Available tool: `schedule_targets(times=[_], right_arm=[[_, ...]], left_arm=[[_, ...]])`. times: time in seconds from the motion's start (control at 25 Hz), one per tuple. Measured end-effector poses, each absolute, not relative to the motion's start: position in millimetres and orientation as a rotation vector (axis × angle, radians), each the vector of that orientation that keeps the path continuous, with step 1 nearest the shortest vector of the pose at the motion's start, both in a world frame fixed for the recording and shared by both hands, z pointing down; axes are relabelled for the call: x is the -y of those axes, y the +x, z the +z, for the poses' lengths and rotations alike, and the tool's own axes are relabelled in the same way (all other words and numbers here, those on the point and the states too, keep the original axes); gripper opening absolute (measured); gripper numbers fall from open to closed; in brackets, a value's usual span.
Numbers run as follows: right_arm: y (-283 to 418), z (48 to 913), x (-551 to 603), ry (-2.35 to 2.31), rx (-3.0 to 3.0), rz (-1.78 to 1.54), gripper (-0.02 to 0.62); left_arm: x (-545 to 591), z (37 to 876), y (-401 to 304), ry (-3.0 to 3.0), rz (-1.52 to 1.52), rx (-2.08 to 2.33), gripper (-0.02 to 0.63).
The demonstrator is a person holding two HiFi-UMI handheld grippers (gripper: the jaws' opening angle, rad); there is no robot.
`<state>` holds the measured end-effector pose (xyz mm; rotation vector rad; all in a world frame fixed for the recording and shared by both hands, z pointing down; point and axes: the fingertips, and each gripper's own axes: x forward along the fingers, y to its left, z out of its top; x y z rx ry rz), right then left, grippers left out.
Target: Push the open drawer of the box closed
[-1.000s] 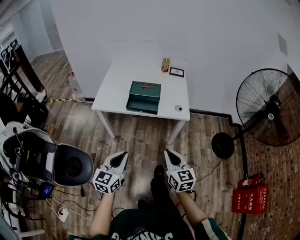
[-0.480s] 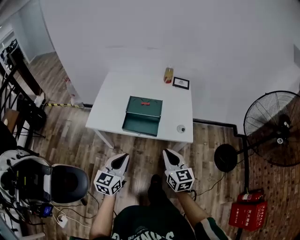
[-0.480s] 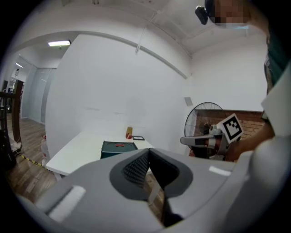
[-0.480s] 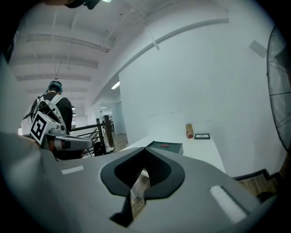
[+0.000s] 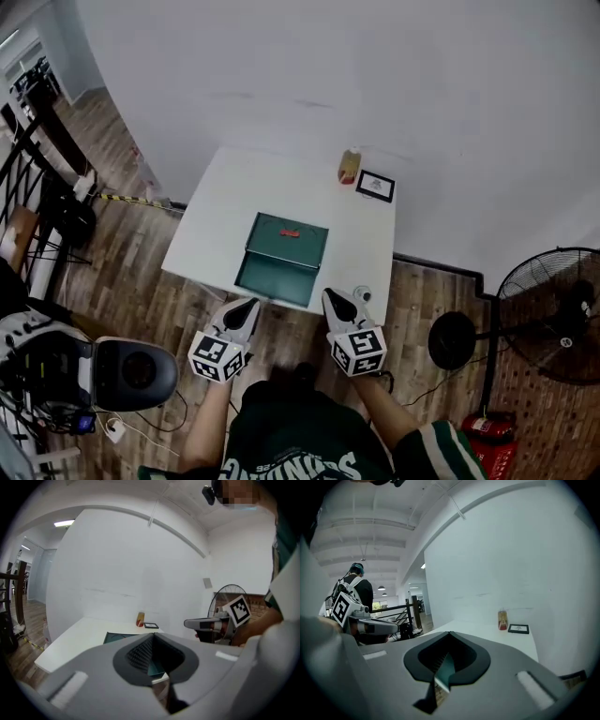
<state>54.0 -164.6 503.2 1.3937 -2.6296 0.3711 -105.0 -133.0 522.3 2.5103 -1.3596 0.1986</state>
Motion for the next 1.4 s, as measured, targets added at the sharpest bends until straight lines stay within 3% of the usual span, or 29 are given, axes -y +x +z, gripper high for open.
schedule_targets(times=[0.32,0.6,0.68,0.76,1.4], right_arm=[[50,510,184,1.337,2.641,0.381,0.002],[49,537,185,1.311,2.597,0.448,0.002],[49,548,182,1.303,2.579,0.470,0.002],[50,559,176,1.300,2.558,0.497,0.002],[76,594,142,1.349,2.448,0.582,0.002]], left_arm=[[150,537,-110,2.466,0.228,1.380,0.051],[139,616,-107,2.337,0.349,1.276,0.055],[133,641,-105,2.280,0.363,1.245,0.080],[126,662,-101,2.219,0.372,1.217,0.181],[155,751,-96,2.060,0.475,1.213,0.179]])
